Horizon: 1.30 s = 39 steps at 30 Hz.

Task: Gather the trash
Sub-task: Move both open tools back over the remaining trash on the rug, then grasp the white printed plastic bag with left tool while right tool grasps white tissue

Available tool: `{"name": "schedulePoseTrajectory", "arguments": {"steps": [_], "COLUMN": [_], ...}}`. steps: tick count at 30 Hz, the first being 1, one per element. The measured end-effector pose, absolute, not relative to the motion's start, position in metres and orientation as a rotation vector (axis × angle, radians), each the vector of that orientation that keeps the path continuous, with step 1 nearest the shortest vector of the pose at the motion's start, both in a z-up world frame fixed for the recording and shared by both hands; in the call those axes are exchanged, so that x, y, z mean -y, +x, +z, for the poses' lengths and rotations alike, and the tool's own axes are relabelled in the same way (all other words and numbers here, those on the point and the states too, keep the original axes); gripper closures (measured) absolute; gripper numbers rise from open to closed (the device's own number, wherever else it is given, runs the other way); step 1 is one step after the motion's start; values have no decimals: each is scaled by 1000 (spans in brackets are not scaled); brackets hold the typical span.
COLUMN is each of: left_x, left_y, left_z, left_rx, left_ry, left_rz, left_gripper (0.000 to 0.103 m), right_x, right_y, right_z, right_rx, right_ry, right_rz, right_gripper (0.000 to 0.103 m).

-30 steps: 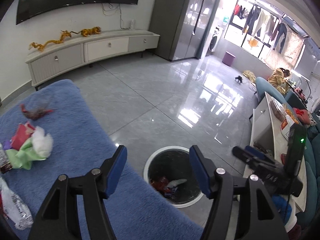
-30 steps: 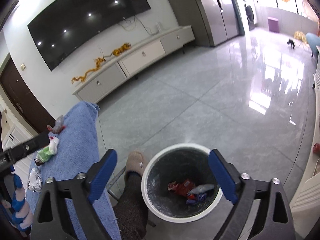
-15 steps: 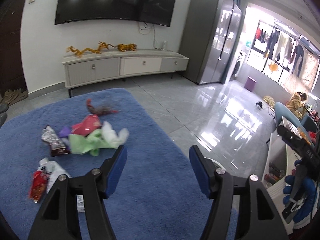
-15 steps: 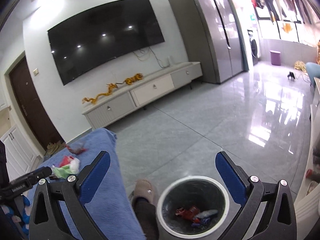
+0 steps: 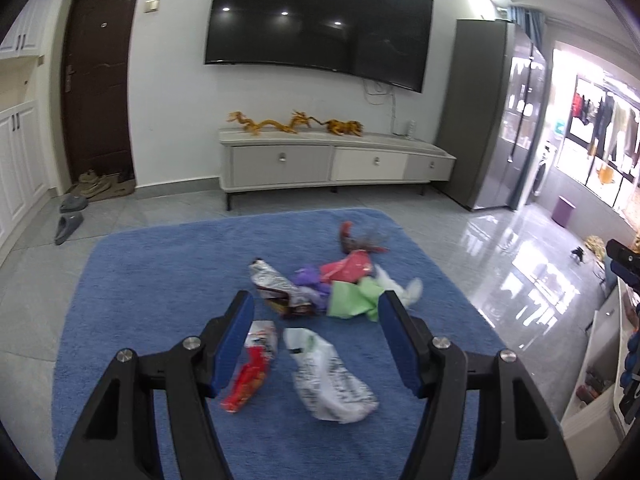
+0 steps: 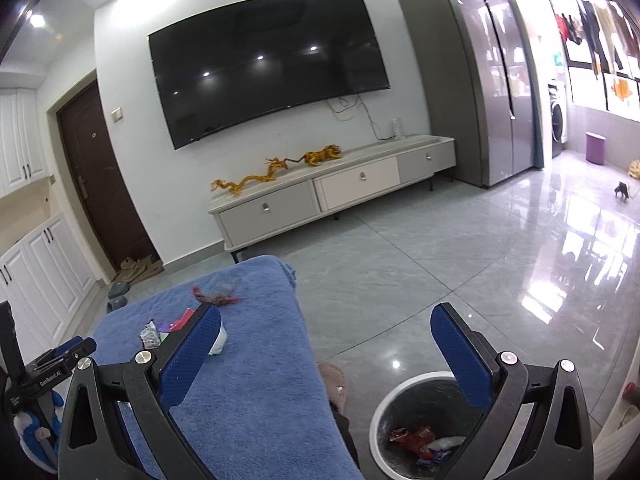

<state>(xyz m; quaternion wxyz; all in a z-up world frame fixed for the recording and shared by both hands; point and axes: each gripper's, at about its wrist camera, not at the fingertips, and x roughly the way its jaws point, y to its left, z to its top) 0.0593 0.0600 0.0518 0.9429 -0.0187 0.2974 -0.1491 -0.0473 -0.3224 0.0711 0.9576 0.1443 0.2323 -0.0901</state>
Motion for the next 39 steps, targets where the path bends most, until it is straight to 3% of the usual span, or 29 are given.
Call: {"name": "schedulePoseTrajectory", "arguments": {"steps": [14,27,31,33,39], "left_x": [-70,-38,-33,-30,-28], "left_y": [56,89,96,95,91], "left_z": [17,-37,-51,-57,-63], "left_rx": [-688,-857,-892,-902,-880], "left_ry": [-31,-57,-69,-64,-57], "left_rz": [-312,-400,-404,-409,-412], "left_gripper": [40,41,49,53,57], "right_x": [284,267,255,246,225], "right_y": [6,56,75,87,118], "right_z": [44,-11,-26,-34,-52], "right_rx": [-576,-737,-778,-801,-842], "right_ry": [310,324,319,317,312], "right_rz": [-66,42,94,127,190], "right_gripper": [1,20,24,31,43]}}
